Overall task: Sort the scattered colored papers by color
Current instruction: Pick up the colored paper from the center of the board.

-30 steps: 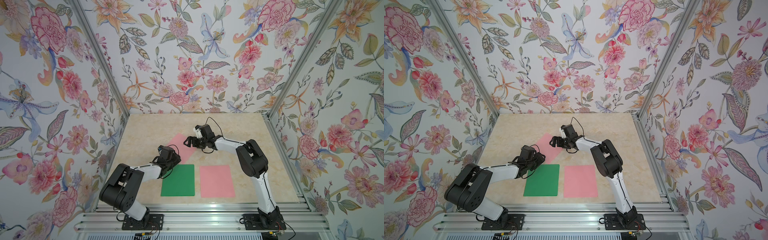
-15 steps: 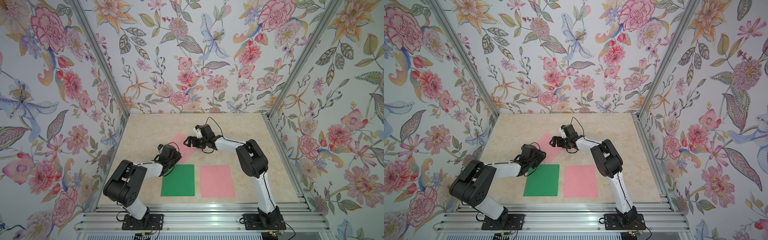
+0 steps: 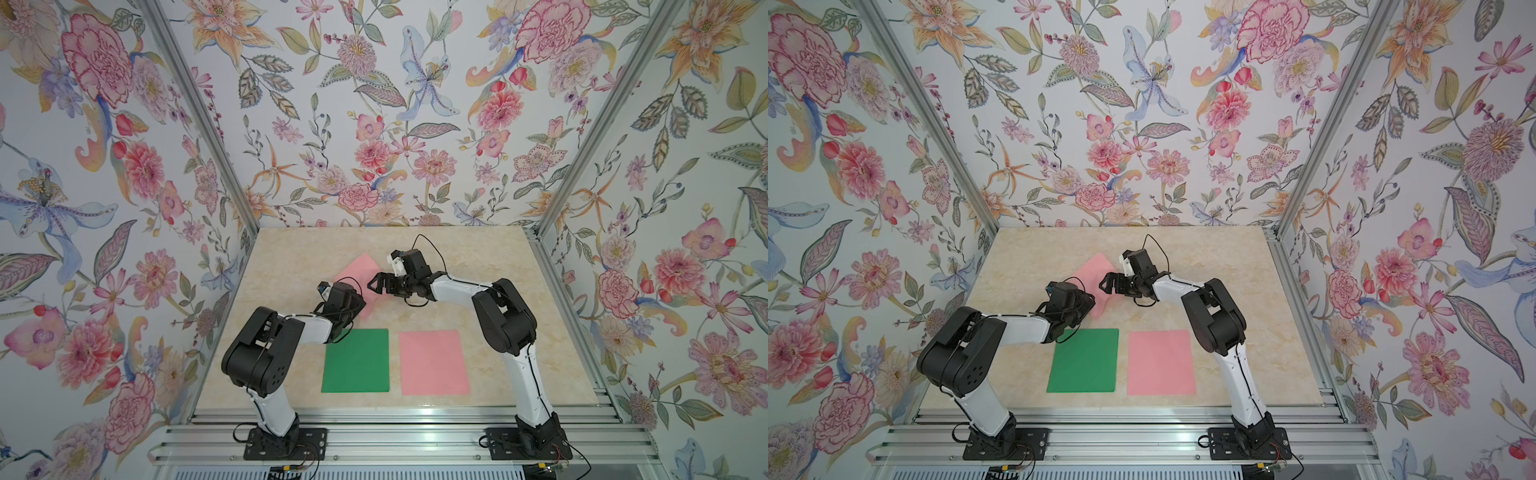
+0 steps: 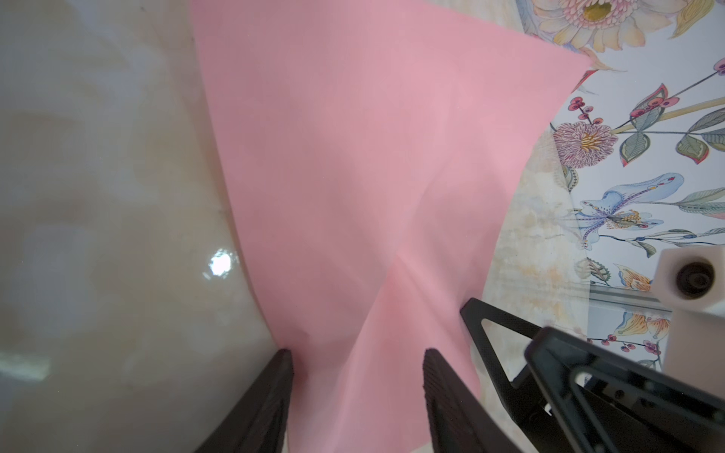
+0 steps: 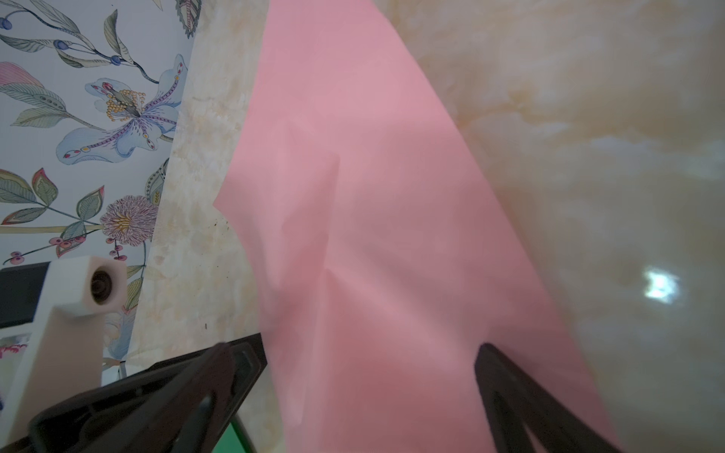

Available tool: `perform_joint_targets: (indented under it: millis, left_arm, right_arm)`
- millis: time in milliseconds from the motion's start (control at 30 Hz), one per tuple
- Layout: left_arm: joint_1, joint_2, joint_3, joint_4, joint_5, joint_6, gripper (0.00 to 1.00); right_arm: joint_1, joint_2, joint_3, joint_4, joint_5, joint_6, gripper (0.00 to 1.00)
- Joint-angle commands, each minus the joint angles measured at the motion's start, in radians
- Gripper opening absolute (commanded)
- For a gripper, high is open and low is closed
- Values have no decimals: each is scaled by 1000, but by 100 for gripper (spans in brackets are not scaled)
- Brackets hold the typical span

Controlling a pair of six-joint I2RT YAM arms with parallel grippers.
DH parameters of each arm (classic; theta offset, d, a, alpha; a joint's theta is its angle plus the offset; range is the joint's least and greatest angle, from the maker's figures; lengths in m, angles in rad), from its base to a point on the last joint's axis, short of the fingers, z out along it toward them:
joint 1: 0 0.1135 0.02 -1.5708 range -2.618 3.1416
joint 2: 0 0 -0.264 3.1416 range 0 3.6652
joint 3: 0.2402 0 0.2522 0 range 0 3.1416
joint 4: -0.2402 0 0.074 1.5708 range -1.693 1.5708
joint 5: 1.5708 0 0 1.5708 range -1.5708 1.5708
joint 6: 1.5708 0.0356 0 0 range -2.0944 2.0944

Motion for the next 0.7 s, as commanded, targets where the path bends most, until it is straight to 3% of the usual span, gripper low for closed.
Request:
perform_joint_targets:
  millis: [0,333,533,667]
  left_arm:
    - [11,41,16,-89,30,53,57]
    - [90,106,55,-113,181,211,57]
    - [136,97,149,-309,154,358,59]
    - [155,125,187,-346,176,380,59]
  right_arm:
    - [-9,-10,-41,-45,2,5,100]
    - [-18,-48,-90,-29,-4,-1,100]
    - [-25,-59,-105,-20,-5,3,100]
    - [-25,-53,-100,-18,-12,9,100]
